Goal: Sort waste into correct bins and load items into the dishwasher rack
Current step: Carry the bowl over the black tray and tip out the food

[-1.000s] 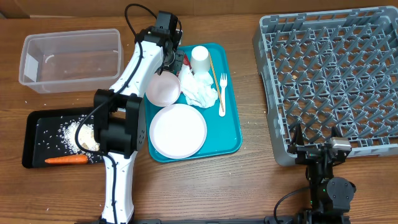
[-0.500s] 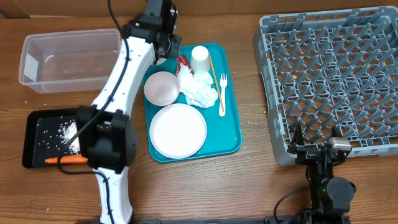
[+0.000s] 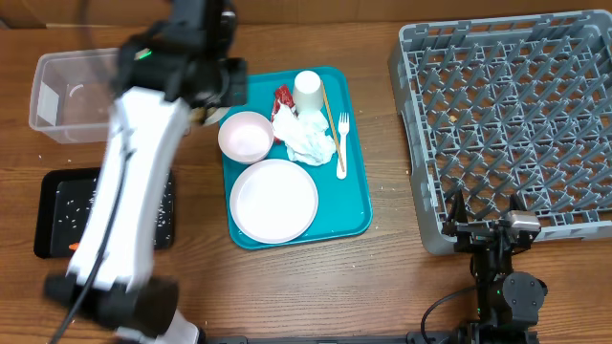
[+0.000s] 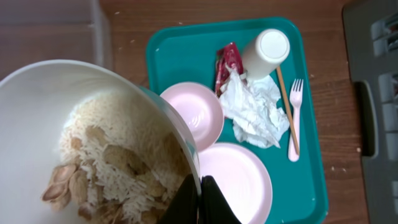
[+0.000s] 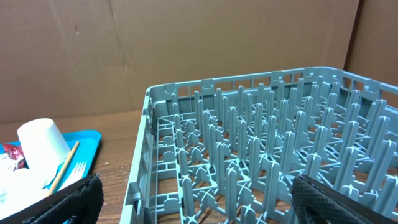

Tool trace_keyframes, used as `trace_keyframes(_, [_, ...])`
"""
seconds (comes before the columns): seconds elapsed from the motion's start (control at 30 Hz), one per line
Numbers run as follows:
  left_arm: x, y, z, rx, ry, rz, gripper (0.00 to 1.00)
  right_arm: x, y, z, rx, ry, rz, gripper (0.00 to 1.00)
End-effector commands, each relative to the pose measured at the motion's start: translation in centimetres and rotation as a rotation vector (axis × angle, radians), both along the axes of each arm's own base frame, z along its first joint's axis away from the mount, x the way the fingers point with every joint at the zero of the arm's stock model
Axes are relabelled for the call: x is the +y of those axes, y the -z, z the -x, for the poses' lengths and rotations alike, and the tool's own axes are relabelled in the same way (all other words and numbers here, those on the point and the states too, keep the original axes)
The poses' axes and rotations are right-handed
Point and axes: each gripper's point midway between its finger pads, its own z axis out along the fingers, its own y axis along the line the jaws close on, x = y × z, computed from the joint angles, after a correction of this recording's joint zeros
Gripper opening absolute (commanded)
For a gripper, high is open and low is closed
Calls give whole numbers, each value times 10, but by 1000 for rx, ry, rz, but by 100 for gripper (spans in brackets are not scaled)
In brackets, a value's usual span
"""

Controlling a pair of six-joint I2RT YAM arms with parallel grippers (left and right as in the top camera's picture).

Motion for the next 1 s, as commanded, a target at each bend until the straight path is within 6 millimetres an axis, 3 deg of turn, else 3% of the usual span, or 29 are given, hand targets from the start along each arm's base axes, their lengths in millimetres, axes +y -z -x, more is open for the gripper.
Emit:
trace_keyframes(0.0, [32,-43,37,-59,-122,49,4,-2,2,0,-4,9,2,100])
trace_keyframes(0.17, [68,-56,72,-41,-222,65,4,-2,2,0,-4,9,2,100])
trace_keyframes(0.3, [84,-58,91,-18,-262,131,4,-2,2,0,-4,9,2,100])
trace_keyframes(0.43, [96,-49,101,2,-270,186,4,-2,2,0,-4,9,2,100])
trace_keyframes(0.57, [97,-34,100,3,-216,355,4,-2,2,0,-4,9,2,100])
trace_keyframes(0.8, [124,11,97,-31,-191,658,4,-2,2,0,-4,9,2,100])
trace_keyframes(0.97, [154,77,102,-94,-256,841,4,-2,2,0,-4,9,2,100])
